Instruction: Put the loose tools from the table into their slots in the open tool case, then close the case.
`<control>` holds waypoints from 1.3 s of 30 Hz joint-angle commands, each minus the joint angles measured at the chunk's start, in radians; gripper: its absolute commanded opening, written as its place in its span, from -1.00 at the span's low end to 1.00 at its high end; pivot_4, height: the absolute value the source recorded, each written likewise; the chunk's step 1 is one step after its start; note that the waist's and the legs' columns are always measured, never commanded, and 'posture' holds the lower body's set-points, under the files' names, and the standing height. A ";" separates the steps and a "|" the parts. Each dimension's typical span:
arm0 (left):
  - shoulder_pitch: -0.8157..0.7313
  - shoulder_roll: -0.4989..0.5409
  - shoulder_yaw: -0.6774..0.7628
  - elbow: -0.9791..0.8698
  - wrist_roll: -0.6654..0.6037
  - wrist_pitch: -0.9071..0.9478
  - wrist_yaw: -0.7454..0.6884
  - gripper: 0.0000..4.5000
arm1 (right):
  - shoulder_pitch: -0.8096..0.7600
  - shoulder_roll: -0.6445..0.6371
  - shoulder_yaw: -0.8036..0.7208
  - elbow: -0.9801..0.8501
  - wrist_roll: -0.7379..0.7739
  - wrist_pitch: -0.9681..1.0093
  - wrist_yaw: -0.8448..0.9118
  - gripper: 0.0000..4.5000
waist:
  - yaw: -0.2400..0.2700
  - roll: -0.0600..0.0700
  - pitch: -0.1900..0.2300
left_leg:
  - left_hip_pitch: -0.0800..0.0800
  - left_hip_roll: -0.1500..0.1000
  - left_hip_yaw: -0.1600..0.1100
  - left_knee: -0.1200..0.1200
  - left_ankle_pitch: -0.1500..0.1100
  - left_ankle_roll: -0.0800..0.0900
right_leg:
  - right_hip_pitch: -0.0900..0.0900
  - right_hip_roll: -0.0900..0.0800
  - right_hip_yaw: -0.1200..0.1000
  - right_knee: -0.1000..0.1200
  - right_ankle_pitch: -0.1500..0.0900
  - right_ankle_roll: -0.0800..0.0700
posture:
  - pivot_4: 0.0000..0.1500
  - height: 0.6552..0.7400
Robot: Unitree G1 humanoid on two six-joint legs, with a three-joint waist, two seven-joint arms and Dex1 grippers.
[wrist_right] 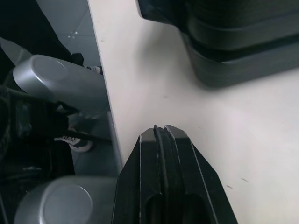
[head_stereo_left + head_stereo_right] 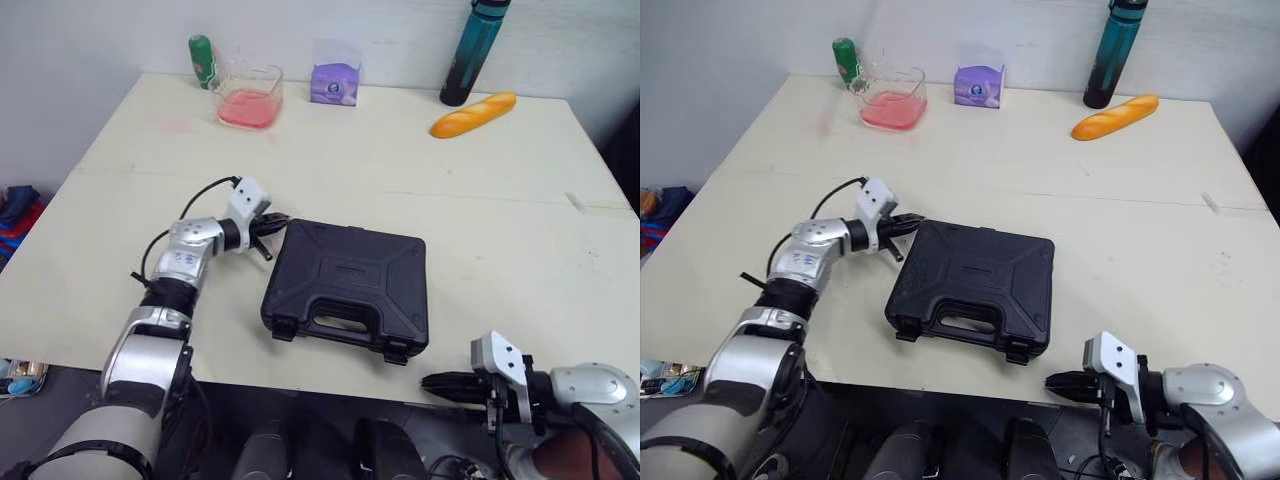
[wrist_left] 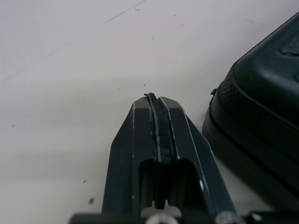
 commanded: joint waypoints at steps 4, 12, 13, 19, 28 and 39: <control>-0.061 -0.030 -0.007 0.102 0.041 -0.096 -0.012 -0.99 | -0.035 0.063 0.025 -0.009 -0.038 -0.033 -0.051 -1.00 | 0.001 0.000 0.000 | 0.000 0.000 0.000 0.000 0.000 0.000 | 0.000 -0.001 0.000 -0.001 0.000 0.001 | 1.00 1.00; 0.009 0.009 -0.001 0.058 0.020 -0.157 -0.158 -0.99 | -0.091 0.108 0.004 0.088 -0.100 -0.101 -0.102 -1.00 | 0.000 -0.001 0.000 | -0.001 0.000 0.000 0.000 0.000 0.001 | 0.000 -0.001 0.000 -0.001 0.000 0.001 | 1.00 1.00; 0.020 0.013 0.001 0.042 0.014 -0.161 -0.176 -0.99 | -0.098 0.113 -0.001 0.099 -0.106 -0.108 -0.109 -1.00 | -0.001 -0.001 0.000 | -0.001 0.000 0.000 0.000 0.000 0.001 | 0.000 -0.001 0.000 -0.001 0.001 0.001 | 1.00 1.00; 0.158 0.048 -0.011 -0.168 -0.018 -0.162 -0.293 -0.99 | -0.152 0.119 -0.029 0.175 -0.116 -0.137 -0.139 -1.00 | -0.001 -0.001 0.000 | 0.000 0.001 0.000 0.001 0.000 0.002 | 0.000 -0.002 0.001 -0.001 0.001 0.002 | 1.00 1.00; 0.358 0.125 -0.004 -0.499 -0.034 -0.036 -0.298 -0.99 | -0.177 0.095 -0.048 0.255 -0.159 -0.175 -0.153 -1.00 | -0.001 -0.001 0.000 | 0.000 0.001 0.000 0.001 0.000 0.002 | 0.001 -0.002 0.001 -0.001 0.001 0.002 | 1.00 1.00; 0.395 0.150 0.102 -0.625 -0.116 0.134 -0.172 -0.99 | -0.148 0.060 -0.076 0.229 -0.135 -0.078 -0.154 -1.00 | 0.002 -0.001 0.000 | 0.002 0.001 -0.001 0.001 0.000 0.002 | 0.003 -0.004 0.001 -0.001 0.001 0.002 | 1.00 1.00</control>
